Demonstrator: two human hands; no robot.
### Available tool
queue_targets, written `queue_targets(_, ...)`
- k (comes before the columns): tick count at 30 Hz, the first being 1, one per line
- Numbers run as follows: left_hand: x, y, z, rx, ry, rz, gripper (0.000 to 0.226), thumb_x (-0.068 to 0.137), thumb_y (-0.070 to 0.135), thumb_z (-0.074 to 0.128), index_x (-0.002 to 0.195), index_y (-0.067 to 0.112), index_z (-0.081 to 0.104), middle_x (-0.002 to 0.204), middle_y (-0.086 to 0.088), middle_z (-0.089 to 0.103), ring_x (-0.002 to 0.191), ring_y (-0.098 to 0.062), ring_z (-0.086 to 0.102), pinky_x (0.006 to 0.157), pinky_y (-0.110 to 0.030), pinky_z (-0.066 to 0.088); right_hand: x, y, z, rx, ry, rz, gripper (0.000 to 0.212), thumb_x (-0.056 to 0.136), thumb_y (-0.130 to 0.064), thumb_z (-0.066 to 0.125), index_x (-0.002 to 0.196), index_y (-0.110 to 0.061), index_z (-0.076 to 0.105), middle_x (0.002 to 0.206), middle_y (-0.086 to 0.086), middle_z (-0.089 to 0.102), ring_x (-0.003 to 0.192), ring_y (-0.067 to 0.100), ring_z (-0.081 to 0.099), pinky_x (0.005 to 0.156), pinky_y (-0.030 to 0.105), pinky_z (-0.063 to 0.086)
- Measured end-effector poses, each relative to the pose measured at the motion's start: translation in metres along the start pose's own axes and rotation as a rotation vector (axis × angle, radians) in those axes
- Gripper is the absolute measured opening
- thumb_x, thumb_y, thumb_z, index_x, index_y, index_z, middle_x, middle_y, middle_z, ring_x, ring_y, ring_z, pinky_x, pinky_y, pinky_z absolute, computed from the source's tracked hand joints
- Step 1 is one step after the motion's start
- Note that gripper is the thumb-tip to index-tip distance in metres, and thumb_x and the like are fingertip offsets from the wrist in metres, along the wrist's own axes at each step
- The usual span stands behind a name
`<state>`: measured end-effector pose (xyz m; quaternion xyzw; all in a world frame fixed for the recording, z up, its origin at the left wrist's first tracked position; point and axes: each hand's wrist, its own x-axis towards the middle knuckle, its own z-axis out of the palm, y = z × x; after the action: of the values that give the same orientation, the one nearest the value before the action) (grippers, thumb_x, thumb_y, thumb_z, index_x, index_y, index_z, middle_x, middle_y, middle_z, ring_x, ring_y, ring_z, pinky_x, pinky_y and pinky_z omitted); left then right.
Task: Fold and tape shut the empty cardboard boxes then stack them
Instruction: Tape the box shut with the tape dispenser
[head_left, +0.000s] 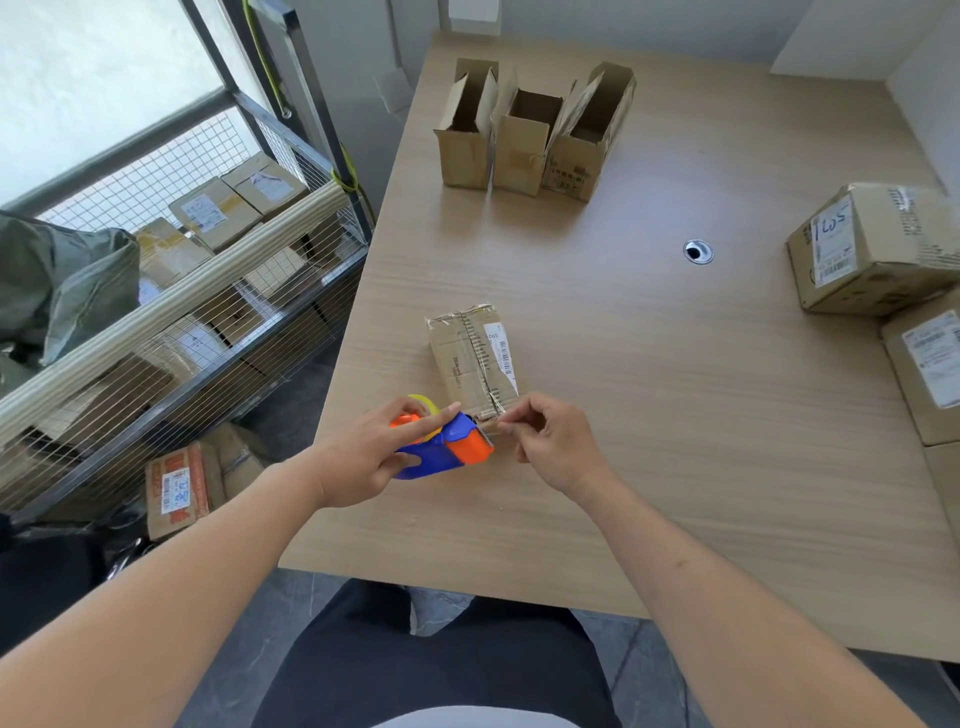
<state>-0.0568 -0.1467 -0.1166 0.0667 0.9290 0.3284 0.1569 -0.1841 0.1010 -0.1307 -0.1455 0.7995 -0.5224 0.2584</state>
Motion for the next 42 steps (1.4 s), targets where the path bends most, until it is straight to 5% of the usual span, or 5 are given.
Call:
queue_targets(8, -0.012, -0.021, -0.016, -0.02, -0.101, -0.157, 0.079, 0.105, 0.02, 0.054, 0.152, 0.065, 0.011, 0.123, 0.013, 0.038, 0.103, -0.011, 0.049, 0.099, -0.032, 0.043, 0.011, 0.018, -0.048, 0.076, 0.076, 0.217, 0.007, 0.089, -0.003, 0.076, 0.085, -0.006, 0.07, 0.068, 0.002, 0.06, 0.054, 0.021, 0.056, 0.061, 0.051, 0.063)
queue_targets(22, 0.004, -0.023, -0.012, -0.141, -0.198, -0.372, 0.066, 0.106, 0.027, 0.048, 0.148, 0.069, 0.02, 0.114, 0.014, 0.044, 0.096, -0.014, 0.054, 0.093, -0.037, 0.047, 0.043, 0.032, -0.035, -0.011, 0.065, 0.243, 0.01, 0.088, -0.015, 0.079, 0.084, -0.025, 0.08, 0.083, -0.002, 0.072, 0.054, 0.01, 0.05, 0.053, 0.032, 0.059)
queue_targets(30, 0.023, -0.016, -0.013, -0.047, -0.217, -0.4, 0.065, 0.105, 0.023, 0.042, 0.154, 0.059, 0.02, 0.112, 0.01, 0.043, 0.093, -0.013, 0.051, 0.086, -0.033, 0.043, 0.045, 0.044, -0.037, 0.027, -0.115, 0.3, 0.033, 0.098, -0.028, 0.068, 0.128, -0.04, 0.065, 0.109, -0.009, 0.071, 0.071, 0.017, 0.063, 0.051, 0.032, 0.056)
queue_targets(34, 0.024, -0.016, -0.014, -0.053, -0.224, -0.397, 0.065, 0.105, 0.023, 0.043, 0.153, 0.061, 0.02, 0.112, 0.01, 0.044, 0.097, -0.016, 0.052, 0.093, -0.036, 0.044, 0.04, 0.054, -0.026, -0.167, 0.027, 0.021, 0.025, 0.089, -0.023, 0.065, 0.107, -0.04, 0.067, 0.109, -0.012, 0.066, 0.062, 0.012, 0.057, 0.063, 0.038, 0.055)
queue_targets(42, 0.026, -0.022, -0.015, -0.065, -0.244, -0.388, 0.066, 0.105, 0.024, 0.044, 0.152, 0.064, 0.02, 0.114, 0.011, 0.043, 0.098, -0.016, 0.051, 0.091, -0.034, 0.042, 0.062, 0.04, -0.014, -0.705, 0.061, -0.512, 0.042, 0.069, -0.062, 0.082, 0.096, -0.032, 0.071, 0.101, -0.005, 0.05, 0.09, 0.018, 0.046, 0.083, 0.035, 0.041)
